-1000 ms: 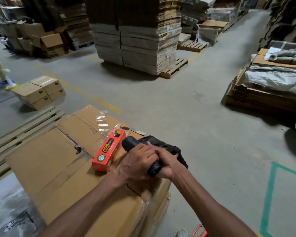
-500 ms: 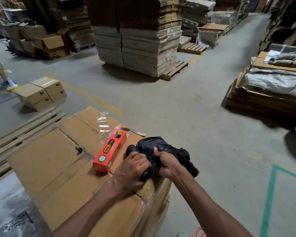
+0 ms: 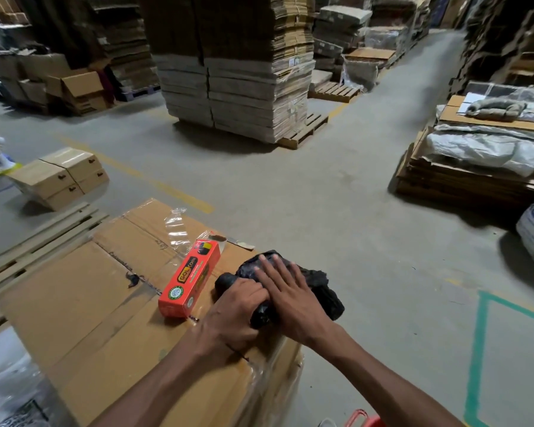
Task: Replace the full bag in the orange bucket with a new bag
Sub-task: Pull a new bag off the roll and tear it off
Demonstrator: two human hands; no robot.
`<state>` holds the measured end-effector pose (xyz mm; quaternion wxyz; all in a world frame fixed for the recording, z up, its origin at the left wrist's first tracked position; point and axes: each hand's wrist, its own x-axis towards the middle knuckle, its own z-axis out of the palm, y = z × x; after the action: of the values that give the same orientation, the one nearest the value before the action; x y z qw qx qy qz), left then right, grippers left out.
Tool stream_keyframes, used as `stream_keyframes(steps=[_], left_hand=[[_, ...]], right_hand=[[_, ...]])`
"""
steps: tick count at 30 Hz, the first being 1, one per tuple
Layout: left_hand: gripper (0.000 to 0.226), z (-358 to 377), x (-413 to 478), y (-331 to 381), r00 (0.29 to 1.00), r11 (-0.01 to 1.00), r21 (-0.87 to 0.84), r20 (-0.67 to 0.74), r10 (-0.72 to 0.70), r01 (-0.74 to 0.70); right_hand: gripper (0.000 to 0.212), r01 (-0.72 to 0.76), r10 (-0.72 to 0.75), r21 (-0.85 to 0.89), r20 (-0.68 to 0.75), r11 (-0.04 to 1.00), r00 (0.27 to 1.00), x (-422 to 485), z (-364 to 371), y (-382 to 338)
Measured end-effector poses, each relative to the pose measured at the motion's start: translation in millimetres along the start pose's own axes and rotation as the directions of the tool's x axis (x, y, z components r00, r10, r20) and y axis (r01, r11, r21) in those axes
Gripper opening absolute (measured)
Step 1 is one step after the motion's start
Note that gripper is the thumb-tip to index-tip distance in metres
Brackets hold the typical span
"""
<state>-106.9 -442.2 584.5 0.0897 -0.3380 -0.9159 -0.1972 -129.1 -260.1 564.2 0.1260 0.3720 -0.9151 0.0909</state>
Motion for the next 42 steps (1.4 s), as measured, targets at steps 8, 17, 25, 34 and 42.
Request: stream_keyframes(steps=[8, 17, 25, 34, 42], left_hand=[[0.036, 0, -12, 3, 0.963, 0.982, 0.155, 0.261, 0.064, -0.107], [0.040, -11, -5, -14, 0.952, 0.955, 0.288, 0.304, -0.019, -0.073], [0.039, -10, 6, -10, 0.999, 0.999, 0.024, 0.012, 0.038, -0.039], [0.034, -14, -2, -1, 0.973, 0.992, 0.004, 0.194, 0.123, -0.126], [0.028, -17, 4, -5, 0.976, 0.977, 0.139, 0.171, 0.136, -0.161]], right_hand=[[0.040, 0.264, -0.264, 0.006, 0.037, 0.964, 0.964, 11, 11, 20], [0.042, 0.134, -0.135, -0.035, -0.038, 0.990, 0.990, 23, 13, 55], [0.096, 0.216, -0.236, 0.162, 0.116, 0.963, 0.965, 24, 16, 27], [0.043, 0.321, -0.323, 0.087, 0.010, 0.943, 0.946, 22, 26, 23], [0.042, 0.323, -0.322, -0.034, 0.038, 0.946, 0.946, 31, 17, 56]])
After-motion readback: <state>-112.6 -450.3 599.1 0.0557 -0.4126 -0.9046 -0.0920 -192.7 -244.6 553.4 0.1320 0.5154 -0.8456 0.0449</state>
